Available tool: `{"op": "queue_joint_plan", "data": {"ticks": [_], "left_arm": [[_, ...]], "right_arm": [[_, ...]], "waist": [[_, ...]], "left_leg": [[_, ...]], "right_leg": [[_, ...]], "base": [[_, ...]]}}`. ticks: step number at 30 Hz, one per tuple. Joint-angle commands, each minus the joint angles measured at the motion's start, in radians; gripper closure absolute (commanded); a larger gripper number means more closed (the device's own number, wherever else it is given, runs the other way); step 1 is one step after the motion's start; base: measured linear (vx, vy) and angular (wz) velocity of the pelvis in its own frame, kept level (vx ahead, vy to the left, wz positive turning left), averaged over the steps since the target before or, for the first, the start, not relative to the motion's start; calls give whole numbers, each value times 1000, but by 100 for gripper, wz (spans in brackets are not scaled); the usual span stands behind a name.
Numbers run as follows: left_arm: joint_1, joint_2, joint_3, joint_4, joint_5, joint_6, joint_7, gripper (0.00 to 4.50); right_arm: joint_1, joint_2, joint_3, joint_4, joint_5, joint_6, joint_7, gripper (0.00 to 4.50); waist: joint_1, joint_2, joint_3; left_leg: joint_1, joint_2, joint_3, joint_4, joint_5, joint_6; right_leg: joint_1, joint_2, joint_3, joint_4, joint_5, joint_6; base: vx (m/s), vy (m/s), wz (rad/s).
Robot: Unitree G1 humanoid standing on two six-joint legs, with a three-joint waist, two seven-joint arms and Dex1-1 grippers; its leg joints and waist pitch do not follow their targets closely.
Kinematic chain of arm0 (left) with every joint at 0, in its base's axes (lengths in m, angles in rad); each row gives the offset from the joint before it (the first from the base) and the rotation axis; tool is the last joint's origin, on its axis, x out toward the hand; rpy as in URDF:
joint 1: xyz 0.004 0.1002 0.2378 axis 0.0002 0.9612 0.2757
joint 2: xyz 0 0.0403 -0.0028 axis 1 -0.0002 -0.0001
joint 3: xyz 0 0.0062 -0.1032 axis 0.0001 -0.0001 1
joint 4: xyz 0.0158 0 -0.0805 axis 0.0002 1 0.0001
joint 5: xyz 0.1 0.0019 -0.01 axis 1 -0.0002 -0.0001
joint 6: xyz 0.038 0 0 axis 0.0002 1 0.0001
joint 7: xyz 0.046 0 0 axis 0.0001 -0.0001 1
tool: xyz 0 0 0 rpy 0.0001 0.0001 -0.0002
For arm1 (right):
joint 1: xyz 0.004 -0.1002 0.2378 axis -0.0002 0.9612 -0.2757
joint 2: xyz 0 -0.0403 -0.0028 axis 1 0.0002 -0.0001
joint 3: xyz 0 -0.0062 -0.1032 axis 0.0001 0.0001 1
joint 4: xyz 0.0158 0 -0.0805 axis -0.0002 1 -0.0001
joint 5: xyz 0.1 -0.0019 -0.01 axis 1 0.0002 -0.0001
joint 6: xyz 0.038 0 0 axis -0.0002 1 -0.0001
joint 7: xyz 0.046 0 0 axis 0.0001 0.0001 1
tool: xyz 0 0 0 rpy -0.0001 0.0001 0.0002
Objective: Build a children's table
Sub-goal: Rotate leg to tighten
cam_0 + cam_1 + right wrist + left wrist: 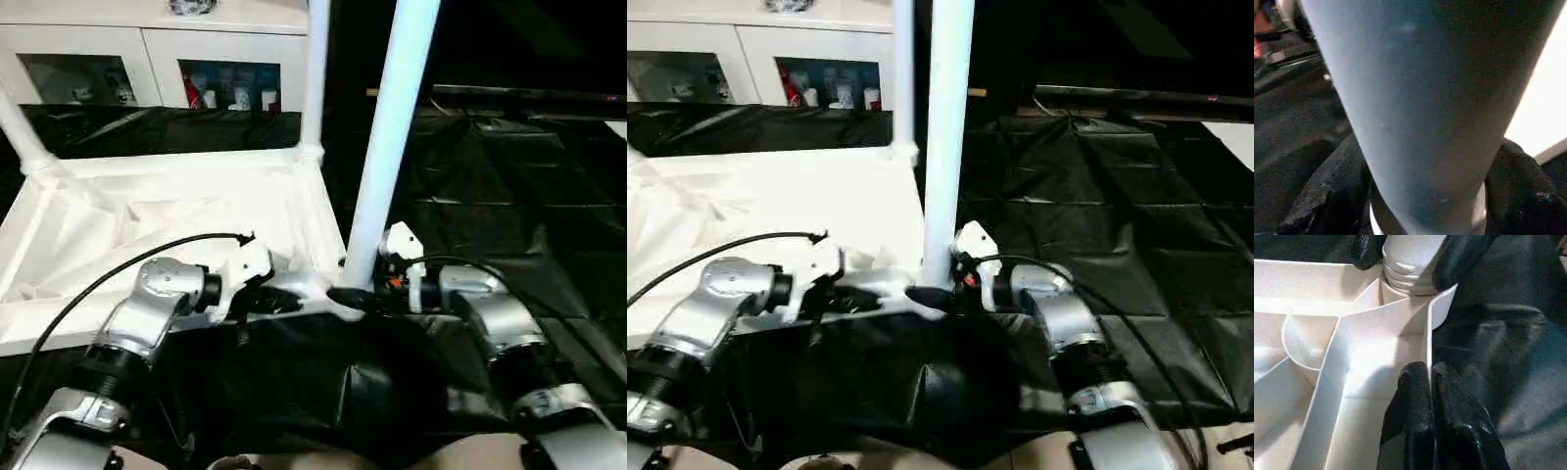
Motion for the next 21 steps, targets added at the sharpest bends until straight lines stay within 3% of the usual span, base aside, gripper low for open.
{"op": "queue_joint_plan", "data": {"ticks": [1, 11, 16, 18, 19, 21], "left_arm": [[4, -18, -23, -43, -37, 7, -25, 450], [1, -40, -7, -40, -35, 9, 23, 450], [-54, -104, 22, 31, 19, 22, 203, 450], [-79, -135, 29, 58, 31, 29, 265, 450], [-90, -149, 29, 67, 38, 31, 290, 450], [-107, -169, 23, 82, 54, 34, 328, 450]], "right_arm": [[11, 11, 42, -47, 21, 17, 57, 165], [35, 52, 45, -47, 19, 52, 9, 191], [9, 165, -24, 72, -13, 37, -263, 193], [-9, 210, -46, 120, -18, 34, -364, 194], [-19, 233, -55, 141, -18, 36, -412, 194], [-33, 266, -65, 171, -28, 27, -491, 194]], "waist": [[1, 2, -58], [1, 2, -57], [-14, 0, -52], [-20, 8, -49], [-23, 5, -48], [-23, 7, -51]], "left_leg": [[11, 64, -26, -65, -172, 45], [12, 63, -27, -67, -176, 34], [19, 61, -35, -73, -238, -6], [21, 60, -37, -76, -265, -13], [27, 59, -37, -75, -284, -20], [25, 59, -40, -77, -281, -25]], "right_leg": [[48, -97, 59, -76, -205, -198], [46, -98, 60, -80, -227, -190], [41, -103, 61, -95, -373, -155], [38, -103, 61, -100, -410, -146], [33, -103, 61, -105, -437, -140], [37, -106, 61, -105, -441, -133]], "base": [[0, 0, 0], [0, 0, 0], [0, 0, 0], [0, 0, 0], [0, 0, 0], [0, 0, 0]]}}
